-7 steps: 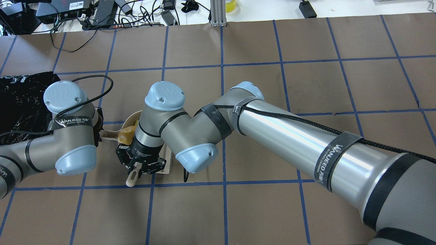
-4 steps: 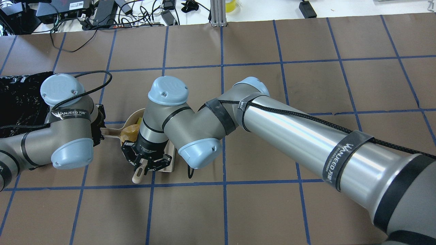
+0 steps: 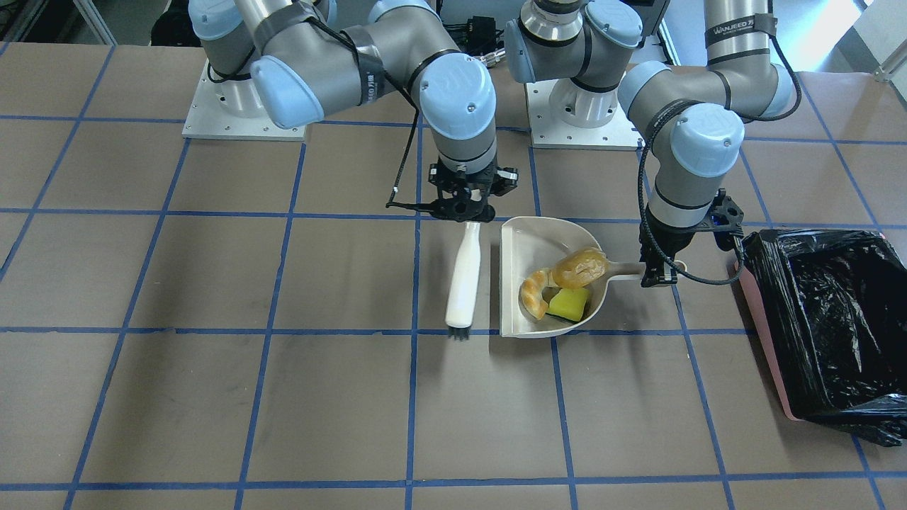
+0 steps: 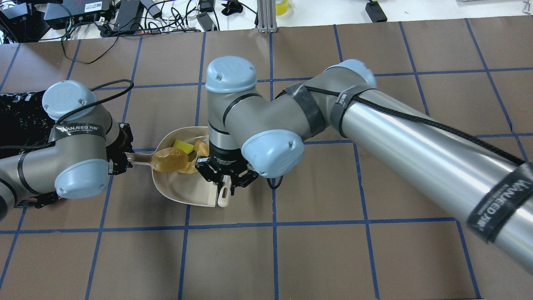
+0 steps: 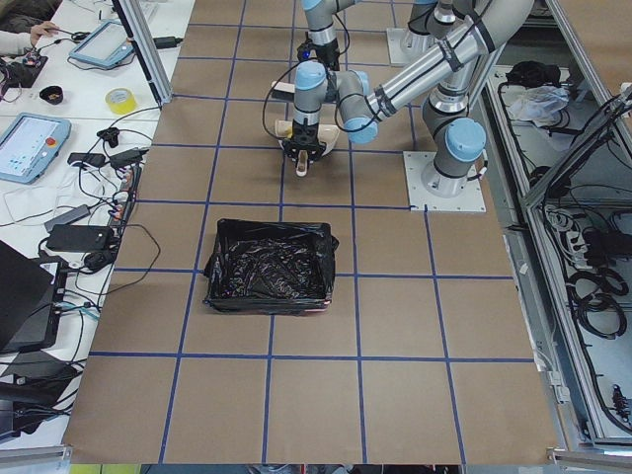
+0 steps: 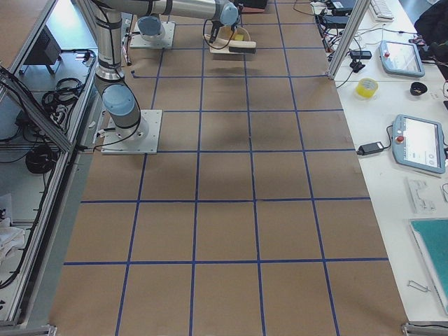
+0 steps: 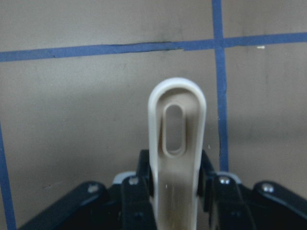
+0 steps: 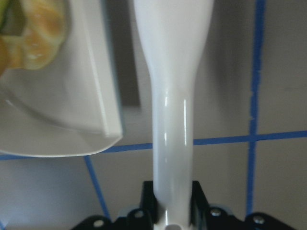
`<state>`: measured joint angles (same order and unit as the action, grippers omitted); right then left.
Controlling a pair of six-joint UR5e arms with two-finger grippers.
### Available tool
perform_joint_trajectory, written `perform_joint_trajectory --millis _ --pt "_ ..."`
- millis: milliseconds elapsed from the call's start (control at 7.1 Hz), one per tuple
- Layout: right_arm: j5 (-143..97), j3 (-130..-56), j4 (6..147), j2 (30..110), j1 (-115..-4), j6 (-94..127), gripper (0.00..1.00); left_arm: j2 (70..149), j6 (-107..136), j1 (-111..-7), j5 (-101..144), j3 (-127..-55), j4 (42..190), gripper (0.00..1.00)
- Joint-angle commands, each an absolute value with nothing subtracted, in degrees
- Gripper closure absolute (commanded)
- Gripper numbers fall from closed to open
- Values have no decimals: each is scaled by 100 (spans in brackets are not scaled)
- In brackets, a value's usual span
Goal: Sweep and dump trash into bin
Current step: 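Carry the loaded dustpan over the bin with left gripper while right withdraws brush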
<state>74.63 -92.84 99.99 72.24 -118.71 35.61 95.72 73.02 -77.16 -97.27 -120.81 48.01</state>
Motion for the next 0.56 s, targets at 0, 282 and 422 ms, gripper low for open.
perform_joint_trajectory --millis 0,282,422 --pt "8467 -9273 9170 7636 -10938 2606 92 9597 7242 -7638 -9502 -10730 6555 100" --pt "8797 -9307 8895 7682 -9614 1624 95 9694 7338 -7568 -9492 -10004 6978 100" --pt "8885 -9325 8895 7647 -8850 530 95 9720 7191 -7011 -9362 -9871 6979 100"
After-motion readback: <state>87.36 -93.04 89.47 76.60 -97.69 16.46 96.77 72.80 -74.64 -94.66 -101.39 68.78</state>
